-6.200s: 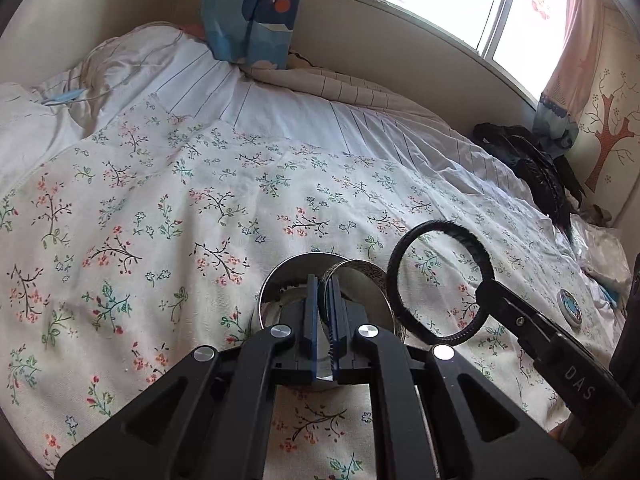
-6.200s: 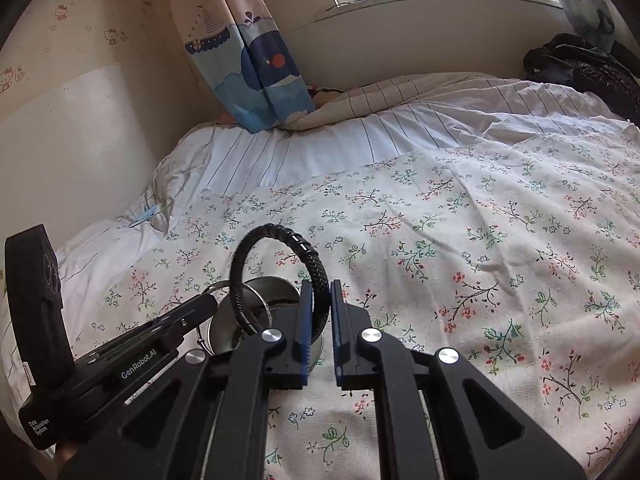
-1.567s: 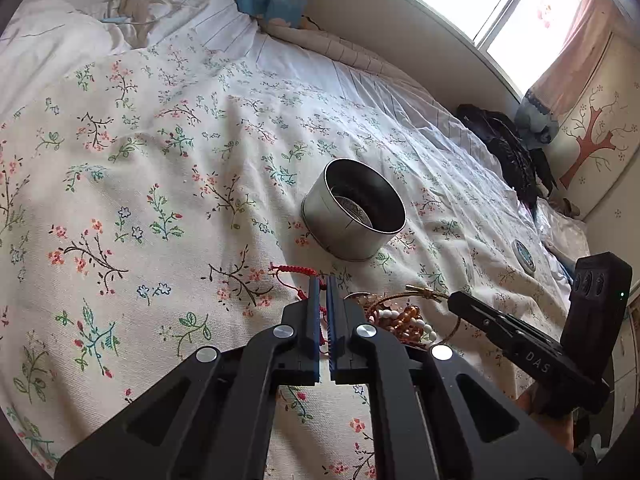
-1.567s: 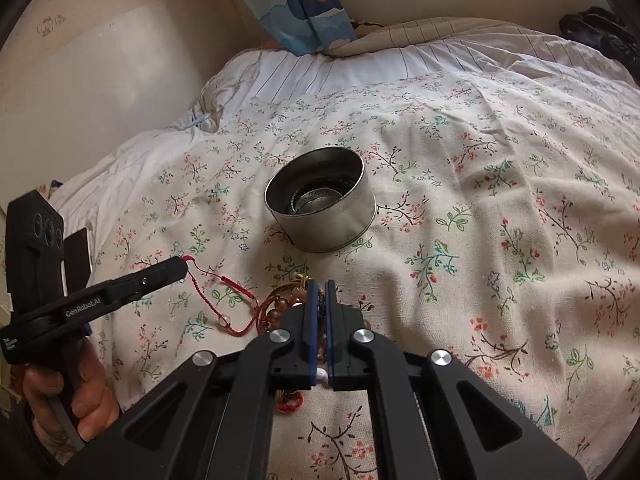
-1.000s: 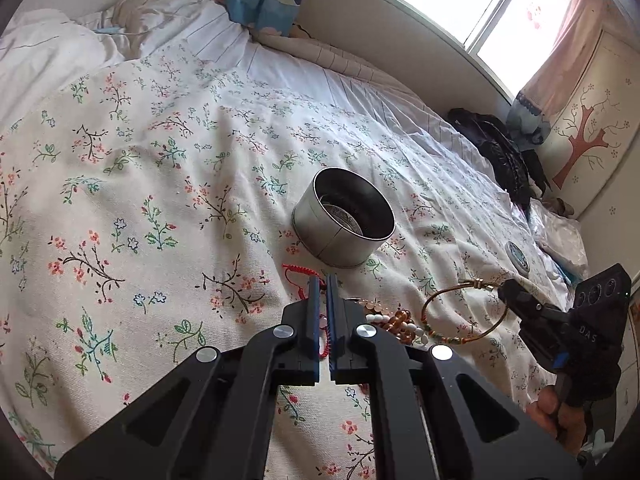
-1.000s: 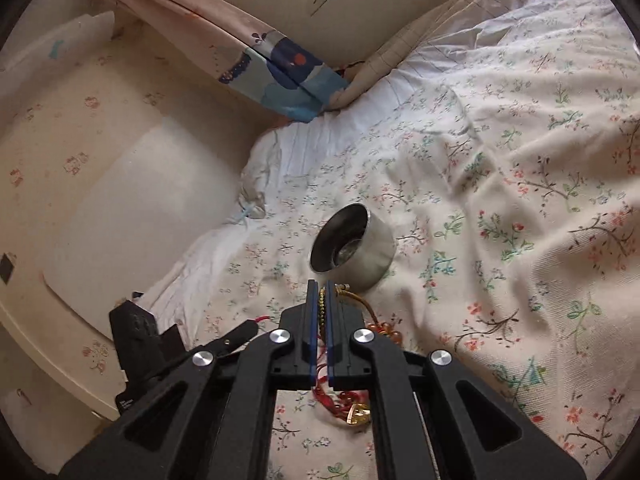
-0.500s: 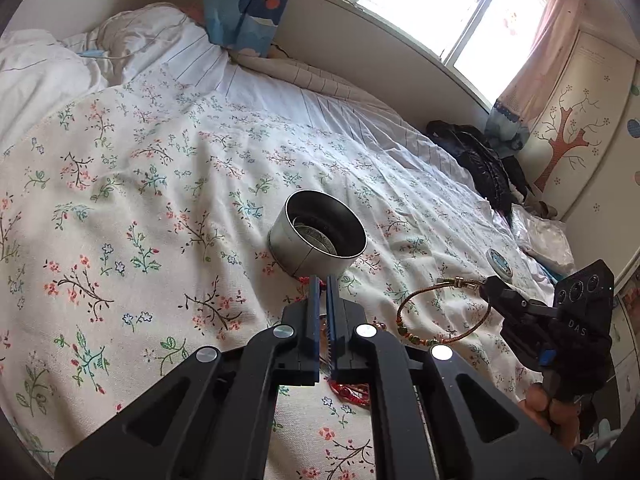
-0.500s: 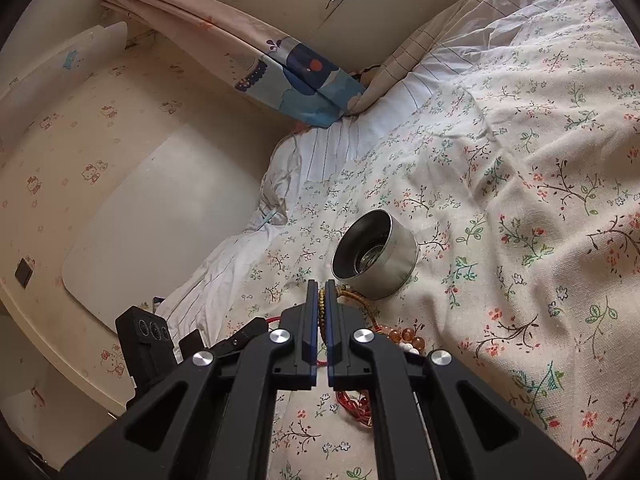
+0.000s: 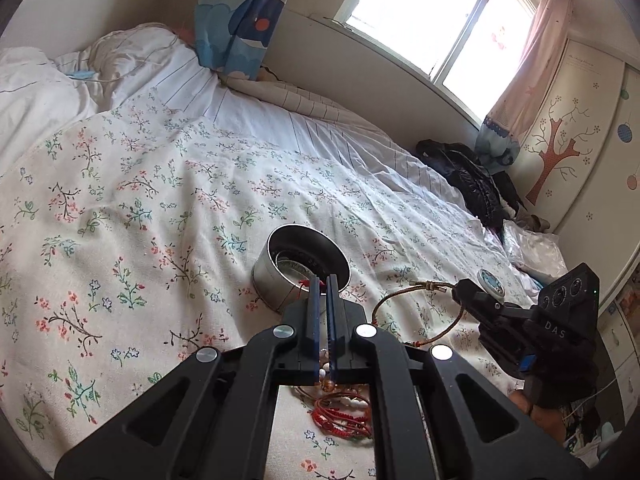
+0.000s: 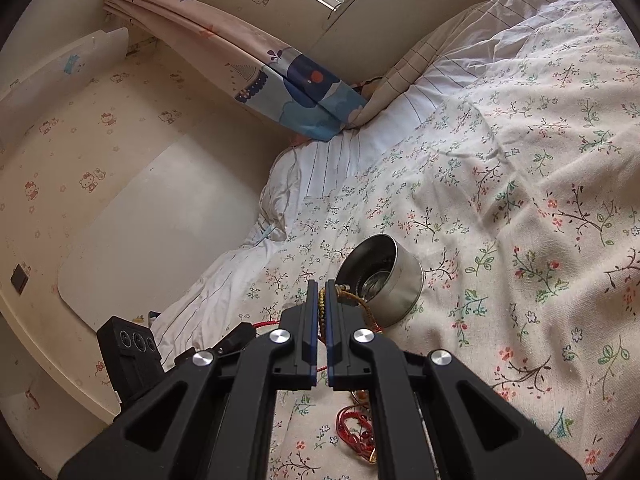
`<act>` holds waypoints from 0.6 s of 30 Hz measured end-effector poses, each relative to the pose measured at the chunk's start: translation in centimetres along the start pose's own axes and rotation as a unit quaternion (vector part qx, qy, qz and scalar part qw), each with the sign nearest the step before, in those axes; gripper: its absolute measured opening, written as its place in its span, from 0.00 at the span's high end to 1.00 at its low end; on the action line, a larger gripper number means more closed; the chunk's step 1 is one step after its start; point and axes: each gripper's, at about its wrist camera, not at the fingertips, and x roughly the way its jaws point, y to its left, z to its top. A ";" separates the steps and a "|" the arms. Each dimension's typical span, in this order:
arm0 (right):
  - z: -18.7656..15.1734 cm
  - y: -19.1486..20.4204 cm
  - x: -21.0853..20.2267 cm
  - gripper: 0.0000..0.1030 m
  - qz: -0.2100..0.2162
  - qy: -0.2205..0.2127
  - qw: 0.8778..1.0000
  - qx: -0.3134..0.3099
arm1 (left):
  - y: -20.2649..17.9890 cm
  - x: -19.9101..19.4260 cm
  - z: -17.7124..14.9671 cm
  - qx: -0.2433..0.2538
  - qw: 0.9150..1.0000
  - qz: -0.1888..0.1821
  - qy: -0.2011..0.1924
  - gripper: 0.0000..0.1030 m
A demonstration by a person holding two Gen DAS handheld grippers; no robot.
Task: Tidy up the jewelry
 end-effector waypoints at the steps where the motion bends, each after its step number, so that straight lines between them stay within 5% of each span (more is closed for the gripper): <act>1: 0.2 0.0 0.3 0.96 0.002 -0.001 1.000 0.001 | 0.0 0.1 0.3 -0.002 1.000 -0.002 -0.004 0.97; 18: 3.2 0.5 3.3 0.96 0.032 -0.026 0.999 0.002 | -0.4 3.1 4.8 -0.033 0.998 -0.048 -0.036 0.97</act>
